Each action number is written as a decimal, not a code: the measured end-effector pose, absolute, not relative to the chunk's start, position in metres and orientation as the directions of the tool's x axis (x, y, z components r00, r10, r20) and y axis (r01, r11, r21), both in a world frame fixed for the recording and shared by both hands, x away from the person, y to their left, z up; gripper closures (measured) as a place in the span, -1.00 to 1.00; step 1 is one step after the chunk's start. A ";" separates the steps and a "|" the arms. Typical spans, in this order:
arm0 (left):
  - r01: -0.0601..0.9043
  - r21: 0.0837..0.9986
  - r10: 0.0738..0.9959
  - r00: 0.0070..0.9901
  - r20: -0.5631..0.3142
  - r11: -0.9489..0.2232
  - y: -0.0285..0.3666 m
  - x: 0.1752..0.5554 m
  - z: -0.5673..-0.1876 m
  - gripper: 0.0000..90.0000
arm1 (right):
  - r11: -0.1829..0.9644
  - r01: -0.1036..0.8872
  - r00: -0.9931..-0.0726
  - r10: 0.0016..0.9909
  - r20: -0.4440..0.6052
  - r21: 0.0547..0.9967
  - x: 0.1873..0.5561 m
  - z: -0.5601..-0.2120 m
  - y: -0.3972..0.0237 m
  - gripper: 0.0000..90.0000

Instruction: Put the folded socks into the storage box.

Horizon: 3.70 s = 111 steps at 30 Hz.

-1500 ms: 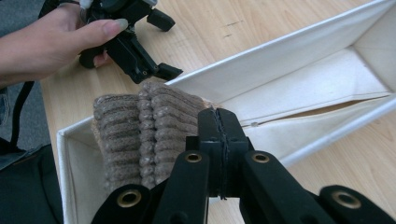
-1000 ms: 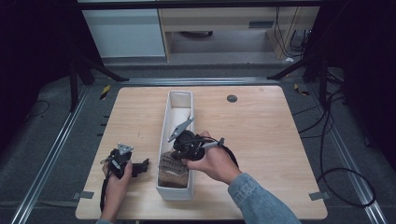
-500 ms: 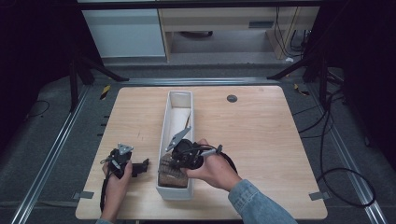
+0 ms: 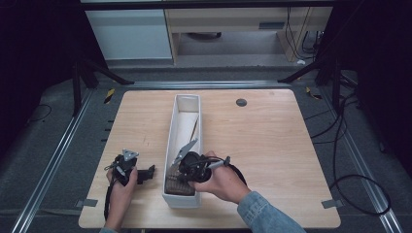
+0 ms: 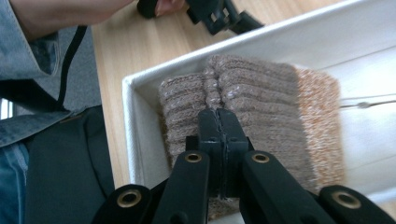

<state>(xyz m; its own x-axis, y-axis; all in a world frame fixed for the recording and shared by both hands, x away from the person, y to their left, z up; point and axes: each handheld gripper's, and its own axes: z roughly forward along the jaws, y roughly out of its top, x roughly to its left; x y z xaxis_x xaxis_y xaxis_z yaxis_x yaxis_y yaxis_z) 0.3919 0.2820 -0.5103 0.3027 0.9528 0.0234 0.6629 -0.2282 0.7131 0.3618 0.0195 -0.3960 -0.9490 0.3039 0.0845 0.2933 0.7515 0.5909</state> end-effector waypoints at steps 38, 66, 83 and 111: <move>0.662 0.714 0.953 0.302 0.023 -0.227 0.282 0.392 -0.510 -1.00 | 0.745 0.299 -0.950 0.288 0.118 0.597 0.358 -0.410 0.015 1.00; 0.663 0.713 0.953 0.304 0.023 -0.229 0.282 0.392 -0.510 -1.00 | 0.513 0.351 -0.770 0.634 -0.070 0.784 0.404 -0.352 -0.060 -0.83; 0.663 0.713 0.953 0.303 0.024 -0.229 0.282 0.392 -0.510 -1.00 | 0.401 0.418 -0.611 0.788 -0.075 0.815 0.435 -0.344 -0.127 -0.88; 0.663 0.713 0.952 0.306 0.024 -0.231 0.282 0.392 -0.510 -1.00 | 0.374 0.479 -0.474 0.872 -0.125 0.794 0.433 -0.392 -0.194 -0.69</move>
<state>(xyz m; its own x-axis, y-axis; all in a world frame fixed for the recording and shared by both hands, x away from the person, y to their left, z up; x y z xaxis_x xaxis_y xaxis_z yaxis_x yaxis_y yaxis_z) 0.3919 0.2822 -0.5103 0.3056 0.9519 0.0237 0.6626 -0.2305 0.7126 0.4328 -0.1936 -0.3921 -0.4742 0.8716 -0.1246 0.4789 0.3741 0.7942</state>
